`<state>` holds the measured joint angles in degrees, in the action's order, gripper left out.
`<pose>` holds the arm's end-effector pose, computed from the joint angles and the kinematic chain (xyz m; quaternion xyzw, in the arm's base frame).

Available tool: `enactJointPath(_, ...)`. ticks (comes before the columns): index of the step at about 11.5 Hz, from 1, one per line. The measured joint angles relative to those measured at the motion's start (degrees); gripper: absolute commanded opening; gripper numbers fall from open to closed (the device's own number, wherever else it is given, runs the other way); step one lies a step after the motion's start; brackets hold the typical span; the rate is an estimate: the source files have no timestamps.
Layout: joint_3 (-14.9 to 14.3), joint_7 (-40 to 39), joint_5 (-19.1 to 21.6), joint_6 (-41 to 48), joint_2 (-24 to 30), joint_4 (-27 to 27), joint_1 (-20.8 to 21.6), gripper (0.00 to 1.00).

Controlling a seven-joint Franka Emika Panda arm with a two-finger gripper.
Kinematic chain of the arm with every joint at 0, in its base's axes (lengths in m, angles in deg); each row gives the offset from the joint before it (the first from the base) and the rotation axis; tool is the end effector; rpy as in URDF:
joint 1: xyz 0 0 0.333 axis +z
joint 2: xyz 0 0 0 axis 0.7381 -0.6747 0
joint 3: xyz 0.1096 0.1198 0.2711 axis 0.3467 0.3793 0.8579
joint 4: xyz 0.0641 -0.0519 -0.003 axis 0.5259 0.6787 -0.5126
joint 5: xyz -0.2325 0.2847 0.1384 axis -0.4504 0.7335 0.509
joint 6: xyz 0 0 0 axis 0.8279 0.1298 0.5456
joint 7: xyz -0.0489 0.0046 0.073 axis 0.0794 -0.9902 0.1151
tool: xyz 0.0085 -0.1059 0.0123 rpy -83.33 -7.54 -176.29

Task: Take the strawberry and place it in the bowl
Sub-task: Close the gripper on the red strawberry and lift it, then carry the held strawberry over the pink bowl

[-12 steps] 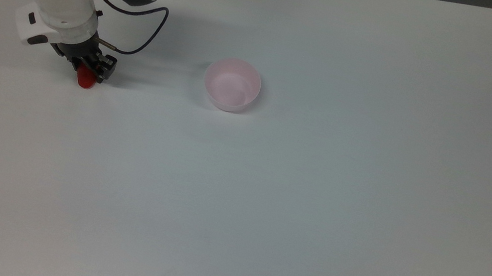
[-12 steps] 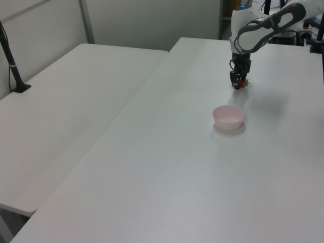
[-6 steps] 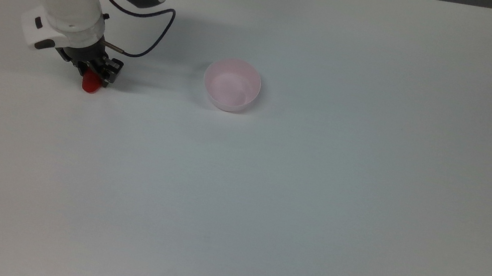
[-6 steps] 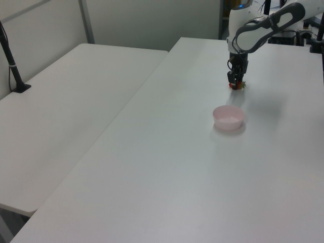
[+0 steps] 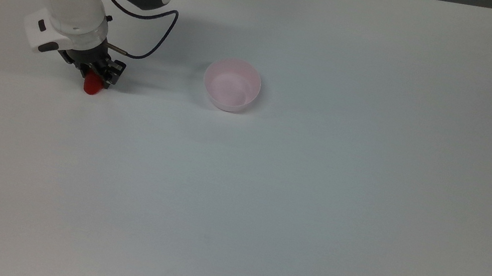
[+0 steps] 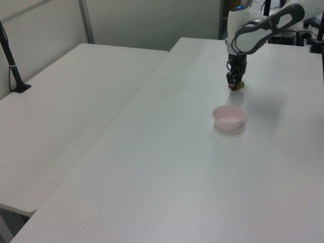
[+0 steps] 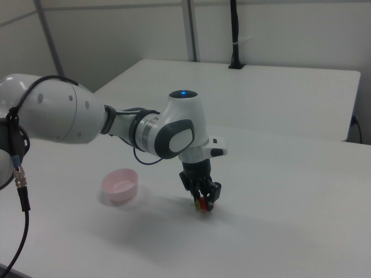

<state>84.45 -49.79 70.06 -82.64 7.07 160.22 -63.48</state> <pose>0.6141 -0.1952 0.3102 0.9925 -0.1135 -0.0082 0.0448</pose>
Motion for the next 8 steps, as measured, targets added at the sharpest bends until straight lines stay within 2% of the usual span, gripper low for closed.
enactJointPath(5,0.21,-0.04,0.00,0.41,1.11,-0.60,0.59,0.45)
enactJointPath(8,1.83,-0.06,0.02,9.08,4.90,-1.14,3.99,0.46)
